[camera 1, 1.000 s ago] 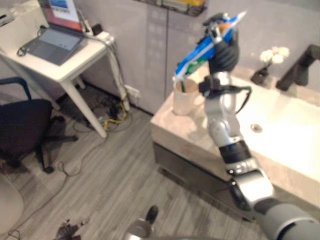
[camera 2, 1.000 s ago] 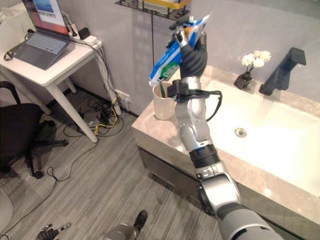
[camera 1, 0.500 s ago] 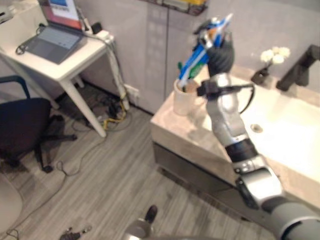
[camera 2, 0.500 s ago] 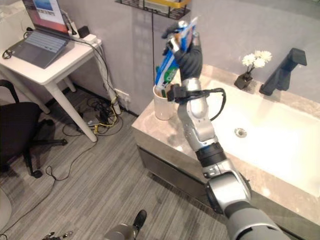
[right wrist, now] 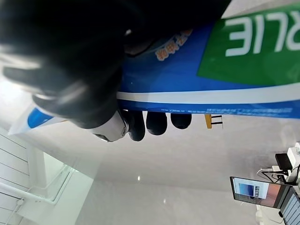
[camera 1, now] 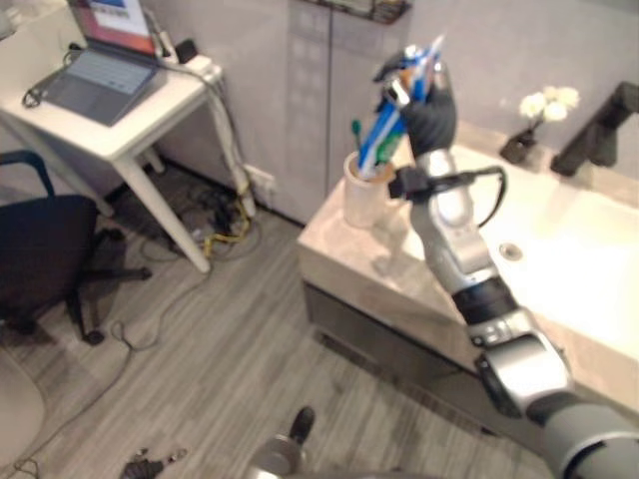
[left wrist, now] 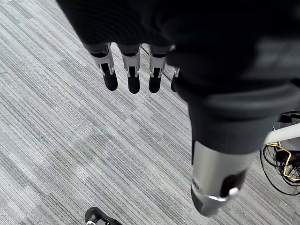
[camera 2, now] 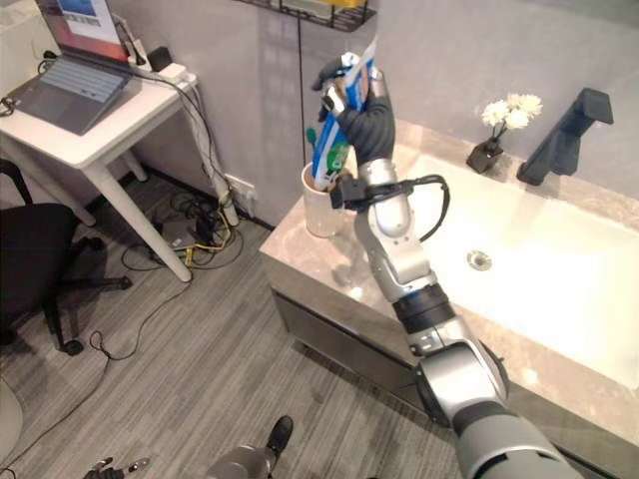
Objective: Put brush and paste in cup on sink, flatten towel.
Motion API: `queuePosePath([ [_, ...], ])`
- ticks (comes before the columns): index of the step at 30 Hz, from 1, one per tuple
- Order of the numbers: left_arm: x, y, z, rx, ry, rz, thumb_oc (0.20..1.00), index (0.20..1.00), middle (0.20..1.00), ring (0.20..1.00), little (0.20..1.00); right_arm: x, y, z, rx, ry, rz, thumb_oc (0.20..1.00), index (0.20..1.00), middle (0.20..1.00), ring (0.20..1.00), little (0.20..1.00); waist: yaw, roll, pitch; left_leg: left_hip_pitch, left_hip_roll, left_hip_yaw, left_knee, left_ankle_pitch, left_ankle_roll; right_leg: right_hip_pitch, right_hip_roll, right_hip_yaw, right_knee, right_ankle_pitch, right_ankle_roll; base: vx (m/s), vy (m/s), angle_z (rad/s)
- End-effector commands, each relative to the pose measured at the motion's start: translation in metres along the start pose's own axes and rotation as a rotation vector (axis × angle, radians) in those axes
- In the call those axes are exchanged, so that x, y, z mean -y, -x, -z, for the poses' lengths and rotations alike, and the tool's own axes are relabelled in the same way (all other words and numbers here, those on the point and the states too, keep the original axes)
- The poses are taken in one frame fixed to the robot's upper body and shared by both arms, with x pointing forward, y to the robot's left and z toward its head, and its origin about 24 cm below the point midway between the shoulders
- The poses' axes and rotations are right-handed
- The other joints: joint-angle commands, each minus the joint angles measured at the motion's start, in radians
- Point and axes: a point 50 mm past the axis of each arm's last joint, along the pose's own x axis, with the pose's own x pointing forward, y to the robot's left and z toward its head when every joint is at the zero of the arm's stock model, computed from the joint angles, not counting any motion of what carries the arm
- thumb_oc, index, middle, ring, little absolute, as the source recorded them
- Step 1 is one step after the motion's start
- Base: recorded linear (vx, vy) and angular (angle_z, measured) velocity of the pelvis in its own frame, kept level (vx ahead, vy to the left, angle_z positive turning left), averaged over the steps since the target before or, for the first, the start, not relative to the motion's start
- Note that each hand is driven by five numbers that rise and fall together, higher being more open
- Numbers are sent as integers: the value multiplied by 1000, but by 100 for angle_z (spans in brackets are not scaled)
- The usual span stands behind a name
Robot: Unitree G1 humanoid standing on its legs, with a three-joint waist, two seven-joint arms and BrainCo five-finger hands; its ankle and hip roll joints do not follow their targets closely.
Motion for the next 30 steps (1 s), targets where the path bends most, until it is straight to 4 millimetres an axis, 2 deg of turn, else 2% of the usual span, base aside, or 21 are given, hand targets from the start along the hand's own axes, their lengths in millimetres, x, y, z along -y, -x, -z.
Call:
queuePosePath([
  [1, -17, 0, 4, -21, -39, -53, 1000, 1000, 1000, 1000, 1000, -13, -22, -26, 123, 51, -81, 200, 200, 200, 200, 200, -1, 5, -18, -6, 23, -24, -3, -78, 17, 89, -7, 7, 5, -64, 33, 4, 3, -7],
  [8, -13, 1, 6, -23, -39, -34, 1000, 1000, 1000, 1000, 1000, -11, -23, -14, 57, 68, -87, 200, 200, 200, 200, 200, -2, 4, -15, -10, 21, -20, -3, -78, 17, 83, -10, 8, 5, -62, 34, 2, 3, -3],
  [14, -10, 1, 6, -19, -55, -18, 1000, 1000, 1000, 1000, 1000, -1, -29, -1, -16, 123, -45, 200, 200, 200, 200, 200, 5, -1, -7, -22, 19, -26, -3, -74, 18, 71, -11, 8, 5, -58, 37, 0, 0, 0],
  [22, -9, 0, 3, -9, -63, -18, 1000, 1000, 1000, 1000, 1000, 0, -34, -1, -32, 159, -45, 200, 200, 200, 200, 200, 15, -12, 2, -40, 15, -34, -3, -69, 20, 56, -10, 8, 5, -54, 37, 0, 0, 0],
  [23, -8, 0, 2, -8, -65, -16, 1000, 1000, 1000, 1000, 1000, 0, -35, -1, -32, 157, -43, 316, 316, 316, 316, 316, 16, -14, 3, -40, 14, -34, -3, -70, 20, 55, -10, 9, 5, -53, 38, 0, 0, 0],
  [24, -8, -1, 2, -5, -65, -15, 1000, 1000, 1000, 1000, 1000, 0, -35, -1, -30, 155, -42, 476, 476, 476, 476, 476, 17, -15, 4, -40, 14, -34, -3, -70, 21, 54, -10, 10, 5, -52, 38, 0, 0, 0],
  [25, -8, 0, 2, -5, -68, -14, 1000, 1000, 1000, 1000, 1000, -1, -35, -1, -31, 159, -47, 1000, 1000, 1000, 1000, 1000, 17, -17, 5, -41, 14, -34, -3, -70, 21, 53, -10, 10, 5, -52, 38, 0, 0, 0],
  [30, -6, -1, 1, 1, -70, -10, 1000, 1000, 1000, 1000, 1000, -3, -37, -4, -20, 162, -53, 1000, 1000, 1000, 1000, 1000, 15, -25, 4, -39, 16, -29, -3, -74, 22, 52, -10, 17, 5, -49, 37, 0, 0, 0],
])
